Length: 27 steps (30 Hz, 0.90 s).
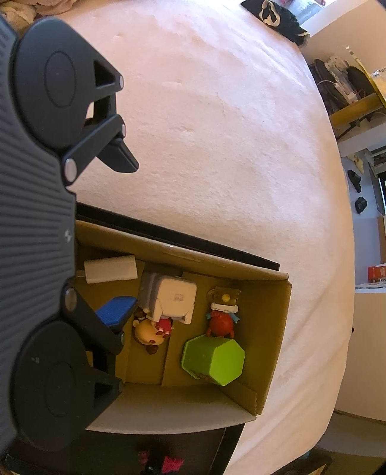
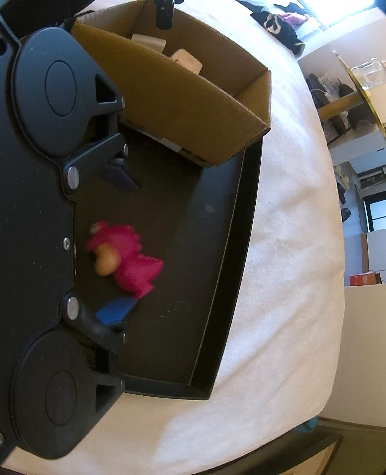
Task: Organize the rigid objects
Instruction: 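Lower the right gripper onto the pink doll and grasp it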
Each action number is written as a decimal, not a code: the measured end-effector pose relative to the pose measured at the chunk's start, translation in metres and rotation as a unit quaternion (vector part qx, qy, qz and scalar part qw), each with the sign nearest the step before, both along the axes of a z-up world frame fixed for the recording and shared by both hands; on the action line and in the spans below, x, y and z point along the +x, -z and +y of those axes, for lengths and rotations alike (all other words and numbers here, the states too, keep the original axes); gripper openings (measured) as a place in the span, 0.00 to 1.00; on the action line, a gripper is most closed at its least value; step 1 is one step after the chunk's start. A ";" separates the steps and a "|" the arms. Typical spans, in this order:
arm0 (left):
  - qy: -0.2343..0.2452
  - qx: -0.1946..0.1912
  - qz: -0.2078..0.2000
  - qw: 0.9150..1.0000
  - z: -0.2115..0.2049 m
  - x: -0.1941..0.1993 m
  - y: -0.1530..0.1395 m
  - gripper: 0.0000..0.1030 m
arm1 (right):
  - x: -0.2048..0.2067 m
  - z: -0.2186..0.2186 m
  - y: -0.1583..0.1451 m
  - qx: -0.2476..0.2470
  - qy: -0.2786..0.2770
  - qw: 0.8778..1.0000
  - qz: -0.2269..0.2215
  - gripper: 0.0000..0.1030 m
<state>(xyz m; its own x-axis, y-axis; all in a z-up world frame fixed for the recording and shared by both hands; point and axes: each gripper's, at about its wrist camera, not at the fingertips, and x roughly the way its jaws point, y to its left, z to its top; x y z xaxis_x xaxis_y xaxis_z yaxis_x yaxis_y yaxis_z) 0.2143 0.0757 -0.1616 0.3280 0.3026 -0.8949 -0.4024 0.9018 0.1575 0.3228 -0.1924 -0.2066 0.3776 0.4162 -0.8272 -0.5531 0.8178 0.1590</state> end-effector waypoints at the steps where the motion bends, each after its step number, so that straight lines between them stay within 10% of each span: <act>1: 0.000 -0.001 0.001 1.000 0.000 0.001 0.001 0.87 | 0.001 0.002 0.003 -0.012 0.002 1.000 -0.005 0.84; 5: 0.000 -0.002 0.001 1.000 0.000 0.002 0.002 0.87 | 0.007 0.009 0.017 -0.041 0.010 0.999 0.005 0.78; 8: 0.001 -0.003 0.000 1.000 0.000 0.003 0.003 0.87 | 0.009 0.010 0.020 -0.039 0.009 0.999 0.013 0.45; 27: 0.009 -0.041 -0.032 0.999 0.012 -0.011 -0.002 0.83 | -0.015 0.033 -0.060 0.019 -0.020 0.999 -0.033 0.45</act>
